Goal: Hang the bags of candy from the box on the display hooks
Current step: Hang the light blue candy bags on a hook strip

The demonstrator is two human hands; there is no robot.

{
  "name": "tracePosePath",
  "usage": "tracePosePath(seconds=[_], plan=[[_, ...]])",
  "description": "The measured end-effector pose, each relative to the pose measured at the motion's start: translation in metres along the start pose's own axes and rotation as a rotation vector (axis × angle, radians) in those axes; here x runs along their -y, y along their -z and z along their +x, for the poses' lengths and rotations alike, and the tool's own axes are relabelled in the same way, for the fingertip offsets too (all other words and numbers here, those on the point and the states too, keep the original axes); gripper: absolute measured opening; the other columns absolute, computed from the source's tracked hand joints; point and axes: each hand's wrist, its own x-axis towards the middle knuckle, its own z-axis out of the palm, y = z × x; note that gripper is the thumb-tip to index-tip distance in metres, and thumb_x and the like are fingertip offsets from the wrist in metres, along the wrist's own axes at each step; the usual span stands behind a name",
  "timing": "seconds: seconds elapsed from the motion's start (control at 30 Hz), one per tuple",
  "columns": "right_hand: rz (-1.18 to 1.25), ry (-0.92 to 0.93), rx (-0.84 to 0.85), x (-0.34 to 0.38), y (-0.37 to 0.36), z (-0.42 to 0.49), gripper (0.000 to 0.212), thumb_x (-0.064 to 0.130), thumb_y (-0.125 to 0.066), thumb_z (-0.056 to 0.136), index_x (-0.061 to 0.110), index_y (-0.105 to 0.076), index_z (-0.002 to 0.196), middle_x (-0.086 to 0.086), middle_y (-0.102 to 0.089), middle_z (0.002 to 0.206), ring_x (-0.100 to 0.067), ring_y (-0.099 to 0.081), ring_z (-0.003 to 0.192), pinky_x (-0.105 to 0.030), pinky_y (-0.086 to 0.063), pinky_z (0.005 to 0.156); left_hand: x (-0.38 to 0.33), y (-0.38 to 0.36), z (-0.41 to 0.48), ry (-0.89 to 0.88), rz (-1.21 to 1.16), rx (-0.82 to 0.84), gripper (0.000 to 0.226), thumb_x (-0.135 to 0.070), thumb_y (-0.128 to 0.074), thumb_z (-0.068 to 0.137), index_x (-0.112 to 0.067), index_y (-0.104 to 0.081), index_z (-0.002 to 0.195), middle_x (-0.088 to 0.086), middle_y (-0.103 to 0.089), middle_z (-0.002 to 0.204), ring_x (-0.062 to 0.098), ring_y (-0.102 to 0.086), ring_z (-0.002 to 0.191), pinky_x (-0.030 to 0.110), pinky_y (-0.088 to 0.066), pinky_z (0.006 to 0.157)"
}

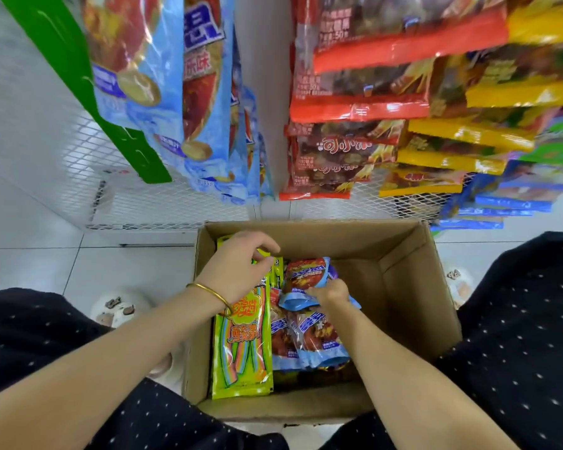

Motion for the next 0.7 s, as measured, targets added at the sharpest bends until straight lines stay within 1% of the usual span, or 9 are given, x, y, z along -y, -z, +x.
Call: tracePosePath(seconds=[0.07,0.17,0.27,0.33,0.4,0.5,0.53,0.6,0.7], plan=[[0.037,-0.016,0.089,0.003,0.014,-0.003,0.028,0.002,-0.064,0.082,0.021,-0.047,0.07,-0.003,-0.055,0.085,-0.015,-0.055,0.072,-0.032,-0.054,0.076,-0.001,-0.001,0.002,0.026,-0.016,0.022,0.018,-0.011,-0.059,0.086,-0.028,-0.056,0.09,-0.011,-0.052,0.097,-0.001,-0.054,0.079,0.004,-0.04,0.062],[0.02,-0.044,0.237,0.01,0.047,-0.013,0.023,-0.004,-0.061,0.083,0.015,-0.051,0.074,-0.008,-0.056,0.083,-0.02,-0.056,0.075,-0.04,-0.055,0.073,-0.004,-0.007,0.006,0.099,-0.063,0.094,0.019,-0.012,-0.059,0.088,-0.016,-0.058,0.106,0.002,-0.058,0.113,0.009,-0.055,0.089,0.006,-0.04,0.067],[0.042,-0.005,0.384,0.017,0.081,-0.037,0.017,-0.006,-0.059,0.084,0.008,-0.057,0.076,-0.012,-0.061,0.08,-0.023,-0.058,0.074,-0.039,-0.053,0.067,-0.008,-0.012,0.006,0.278,-0.144,0.14,0.048,-0.021,-0.062,0.087,-0.007,-0.043,0.129,0.01,-0.049,0.131,0.021,-0.053,0.114,0.029,-0.044,0.092],[0.12,0.072,0.515,0.021,0.1,-0.052,0.012,-0.006,-0.057,0.085,0.005,-0.06,0.085,-0.014,-0.066,0.083,-0.026,-0.061,0.077,-0.039,-0.053,0.073,-0.01,-0.014,0.005,0.401,-0.246,0.146,0.065,-0.027,-0.064,0.085,-0.006,-0.032,0.137,0.013,-0.047,0.13,0.027,-0.052,0.116,0.038,-0.046,0.094],[0.164,0.154,0.596,0.024,0.111,-0.066,0.014,-0.005,-0.056,0.085,0.003,-0.062,0.095,-0.015,-0.069,0.091,-0.027,-0.065,0.084,-0.041,-0.052,0.08,-0.016,-0.012,0.001,0.459,-0.424,0.163,0.059,-0.024,-0.067,0.084,-0.007,-0.038,0.133,0.013,-0.051,0.121,0.025,-0.058,0.104,0.037,-0.053,0.081],[0.136,0.295,0.56,0.033,0.116,-0.087,0.013,-0.003,-0.061,0.083,0.007,-0.062,0.09,-0.012,-0.069,0.094,-0.028,-0.065,0.089,-0.045,-0.049,0.087,-0.028,-0.004,-0.007,0.287,-0.461,0.111,0.005,-0.009,-0.062,0.086,-0.011,-0.057,0.084,0.011,-0.057,0.082,0.009,-0.059,0.057,0.037,-0.055,0.062],[0.131,0.363,0.533,0.037,0.116,-0.095,0.014,-0.001,-0.065,0.081,0.01,-0.06,0.088,-0.01,-0.069,0.093,-0.028,-0.064,0.09,-0.045,-0.049,0.085,-0.032,0.0,-0.01,0.214,-0.414,0.082,0.015,-0.007,-0.06,0.086,-0.014,-0.055,0.074,0.008,-0.054,0.073,0.005,-0.056,0.045,0.032,-0.053,0.055],[0.176,0.518,0.473,0.05,0.115,-0.117,0.024,0.002,-0.07,0.078,0.013,-0.05,0.086,-0.003,-0.068,0.086,-0.022,-0.064,0.083,-0.039,-0.049,0.072,-0.042,0.012,-0.016,0.116,-0.364,0.04,0.02,-0.005,-0.061,0.086,-0.018,-0.055,0.071,0.005,-0.054,0.069,0.003,-0.053,0.038,0.022,-0.047,0.043],[0.277,0.739,0.397,0.072,0.107,-0.149,0.038,-0.004,-0.068,0.077,0.013,-0.034,0.078,0.006,-0.061,0.071,-0.013,-0.063,0.073,-0.033,-0.047,0.061,-0.055,0.038,-0.025,0.006,-0.339,-0.005,0.02,-0.004,-0.062,0.085,-0.021,-0.058,0.074,0.001,-0.058,0.067,0.001,-0.052,0.043,0.019,-0.048,0.046]])
